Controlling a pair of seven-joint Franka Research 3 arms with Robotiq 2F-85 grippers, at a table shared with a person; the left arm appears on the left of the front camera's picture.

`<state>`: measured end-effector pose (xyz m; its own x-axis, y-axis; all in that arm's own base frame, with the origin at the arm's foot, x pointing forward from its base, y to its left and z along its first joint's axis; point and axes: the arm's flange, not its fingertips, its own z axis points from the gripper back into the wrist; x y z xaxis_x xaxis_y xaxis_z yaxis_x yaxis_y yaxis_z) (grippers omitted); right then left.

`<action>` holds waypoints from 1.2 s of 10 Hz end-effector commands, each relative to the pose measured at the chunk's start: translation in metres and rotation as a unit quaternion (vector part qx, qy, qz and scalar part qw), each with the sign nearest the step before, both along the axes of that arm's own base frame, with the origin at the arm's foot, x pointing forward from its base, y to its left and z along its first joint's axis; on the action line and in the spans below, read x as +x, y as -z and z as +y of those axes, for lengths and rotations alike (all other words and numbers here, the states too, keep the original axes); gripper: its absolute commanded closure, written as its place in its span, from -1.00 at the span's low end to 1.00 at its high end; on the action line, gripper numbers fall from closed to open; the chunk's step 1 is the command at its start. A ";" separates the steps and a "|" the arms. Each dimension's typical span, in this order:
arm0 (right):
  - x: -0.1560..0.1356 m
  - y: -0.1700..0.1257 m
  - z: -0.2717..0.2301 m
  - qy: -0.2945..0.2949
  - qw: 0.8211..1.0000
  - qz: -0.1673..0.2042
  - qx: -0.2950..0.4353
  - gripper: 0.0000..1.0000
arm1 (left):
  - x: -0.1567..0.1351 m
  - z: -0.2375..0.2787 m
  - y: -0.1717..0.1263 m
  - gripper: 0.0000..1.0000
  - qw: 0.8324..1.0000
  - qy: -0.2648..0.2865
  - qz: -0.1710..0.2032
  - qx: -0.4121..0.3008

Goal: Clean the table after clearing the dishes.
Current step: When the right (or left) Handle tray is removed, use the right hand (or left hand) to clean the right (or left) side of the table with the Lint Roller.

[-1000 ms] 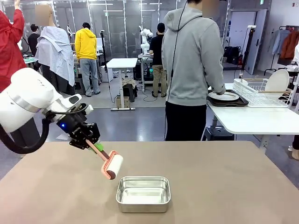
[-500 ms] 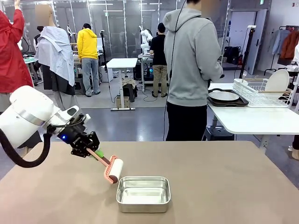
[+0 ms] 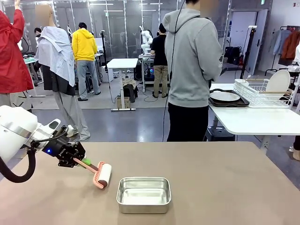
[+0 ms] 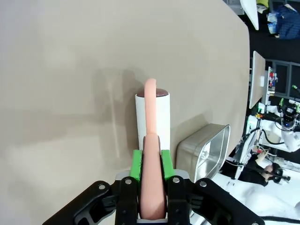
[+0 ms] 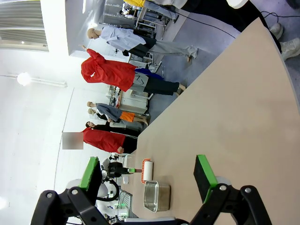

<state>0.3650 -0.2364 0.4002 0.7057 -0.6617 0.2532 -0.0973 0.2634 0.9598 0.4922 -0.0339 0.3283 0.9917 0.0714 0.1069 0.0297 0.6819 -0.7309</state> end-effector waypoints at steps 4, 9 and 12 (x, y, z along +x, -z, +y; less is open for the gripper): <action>-0.003 -0.003 0.000 -0.006 1.000 0.003 -0.003 -1.00 | 0.000 0.101 -0.005 0.59 1.000 -0.003 -0.001 0.006; -0.003 -0.003 0.000 -0.006 1.000 0.003 -0.003 -1.00 | -0.017 0.176 -0.042 0.59 0.995 -0.023 -0.001 0.102; -0.003 -0.003 0.000 -0.006 1.000 0.003 -0.003 -1.00 | -0.020 0.204 -0.080 0.59 0.987 -0.050 -0.010 0.156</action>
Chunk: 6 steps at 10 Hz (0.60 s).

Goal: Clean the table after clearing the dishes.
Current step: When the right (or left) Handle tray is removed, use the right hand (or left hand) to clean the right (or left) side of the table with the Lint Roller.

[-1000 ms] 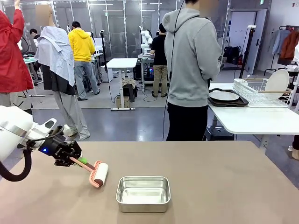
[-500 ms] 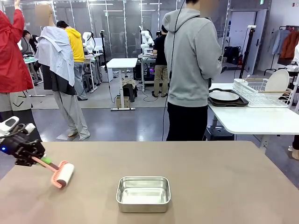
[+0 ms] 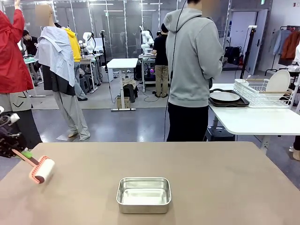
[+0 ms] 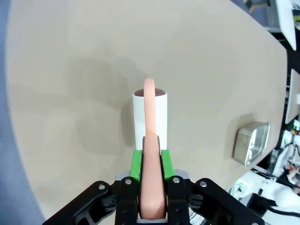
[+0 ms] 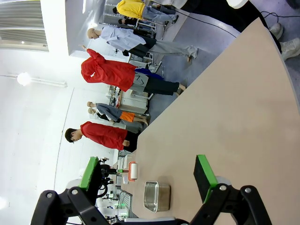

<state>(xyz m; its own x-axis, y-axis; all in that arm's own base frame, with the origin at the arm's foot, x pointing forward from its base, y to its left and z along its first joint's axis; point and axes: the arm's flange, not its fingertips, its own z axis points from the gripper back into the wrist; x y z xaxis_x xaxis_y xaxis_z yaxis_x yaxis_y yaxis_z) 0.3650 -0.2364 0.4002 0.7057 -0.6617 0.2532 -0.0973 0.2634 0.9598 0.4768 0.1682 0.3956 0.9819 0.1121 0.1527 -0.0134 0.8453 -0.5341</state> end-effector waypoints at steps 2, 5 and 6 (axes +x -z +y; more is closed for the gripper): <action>-0.003 -0.003 0.000 -0.007 1.000 0.003 -0.003 -1.00 | -0.016 0.001 -0.054 0.59 0.998 -0.004 -0.027 0.062; -0.003 -0.003 0.000 -0.007 1.000 0.003 -0.003 -1.00 | -0.012 0.006 -0.059 0.59 0.998 0.002 -0.032 0.058; -0.003 -0.003 0.000 -0.007 1.000 0.003 -0.003 -1.00 | -0.012 0.006 -0.059 0.59 0.998 0.002 -0.032 0.058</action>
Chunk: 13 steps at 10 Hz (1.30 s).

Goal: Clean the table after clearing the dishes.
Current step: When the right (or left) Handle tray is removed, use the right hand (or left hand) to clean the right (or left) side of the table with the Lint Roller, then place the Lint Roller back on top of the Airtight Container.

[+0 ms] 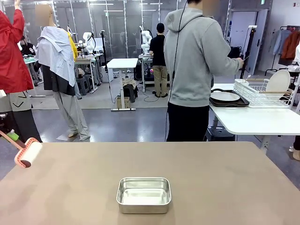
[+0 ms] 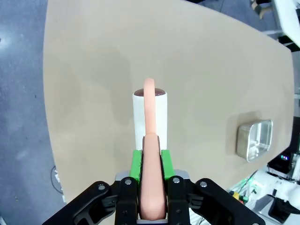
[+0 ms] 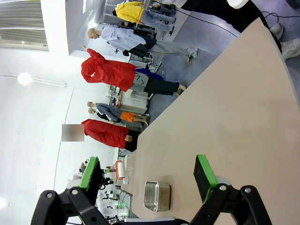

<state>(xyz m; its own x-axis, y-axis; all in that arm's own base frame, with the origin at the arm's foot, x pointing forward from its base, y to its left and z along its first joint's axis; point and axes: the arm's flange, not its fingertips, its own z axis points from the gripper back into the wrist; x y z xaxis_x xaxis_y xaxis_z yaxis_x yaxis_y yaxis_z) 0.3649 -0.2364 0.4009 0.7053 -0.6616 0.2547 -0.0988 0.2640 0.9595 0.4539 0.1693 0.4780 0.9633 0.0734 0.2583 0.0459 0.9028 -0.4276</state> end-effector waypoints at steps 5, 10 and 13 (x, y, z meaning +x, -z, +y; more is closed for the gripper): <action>-0.003 -0.002 0.000 -0.006 1.000 0.004 -0.003 -1.00 | 0.011 0.005 0.023 0.59 1.000 -0.006 0.016 -0.002; -0.003 -0.002 0.000 -0.006 1.000 0.004 -0.003 -1.00 | 0.012 0.004 0.027 0.59 1.000 -0.004 0.023 0.000; -0.003 -0.002 0.000 -0.006 1.000 0.004 -0.003 -1.00 | 0.035 -0.109 -0.067 0.59 0.955 0.240 -0.096 0.142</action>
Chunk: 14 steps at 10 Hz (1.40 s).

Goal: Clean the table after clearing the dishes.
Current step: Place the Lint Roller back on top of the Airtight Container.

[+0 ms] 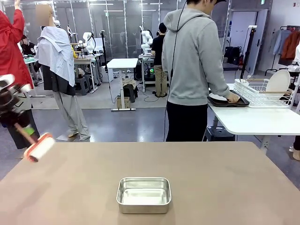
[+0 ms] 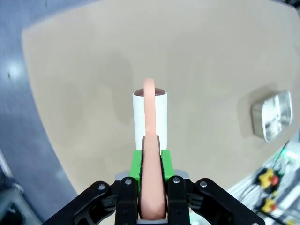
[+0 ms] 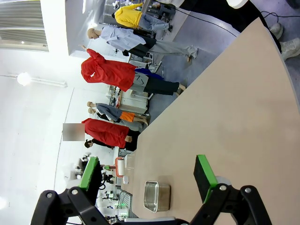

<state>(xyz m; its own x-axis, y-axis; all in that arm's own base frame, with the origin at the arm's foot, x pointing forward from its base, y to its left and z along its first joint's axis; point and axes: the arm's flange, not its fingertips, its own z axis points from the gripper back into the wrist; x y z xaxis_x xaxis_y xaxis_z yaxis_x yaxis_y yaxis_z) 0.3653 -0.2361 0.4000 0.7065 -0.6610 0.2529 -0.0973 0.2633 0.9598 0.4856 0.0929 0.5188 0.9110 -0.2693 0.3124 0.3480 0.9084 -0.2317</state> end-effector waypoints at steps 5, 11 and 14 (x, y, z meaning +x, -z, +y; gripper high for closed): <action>-0.003 -0.003 0.000 -0.006 1.000 0.003 -0.003 -1.00 | -0.053 -0.282 -0.082 0.59 0.862 0.445 -0.135 0.204; -0.003 -0.003 0.000 -0.006 1.000 0.003 -0.003 -1.00 | -0.112 -0.386 -0.061 0.59 0.810 0.547 -0.122 0.173; -0.003 -0.003 0.000 -0.006 1.000 0.003 -0.003 -1.00 | -0.112 -0.386 -0.061 0.59 0.810 0.547 -0.122 0.173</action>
<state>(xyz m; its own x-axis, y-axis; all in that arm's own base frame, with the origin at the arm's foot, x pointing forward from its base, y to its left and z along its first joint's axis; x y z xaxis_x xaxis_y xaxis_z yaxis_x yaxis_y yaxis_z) 0.3652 -0.2362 0.4002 0.7063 -0.6611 0.2531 -0.0976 0.2632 0.9598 0.3750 -0.2950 0.5760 -0.0060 -0.9830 0.1834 0.9889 0.0214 0.1471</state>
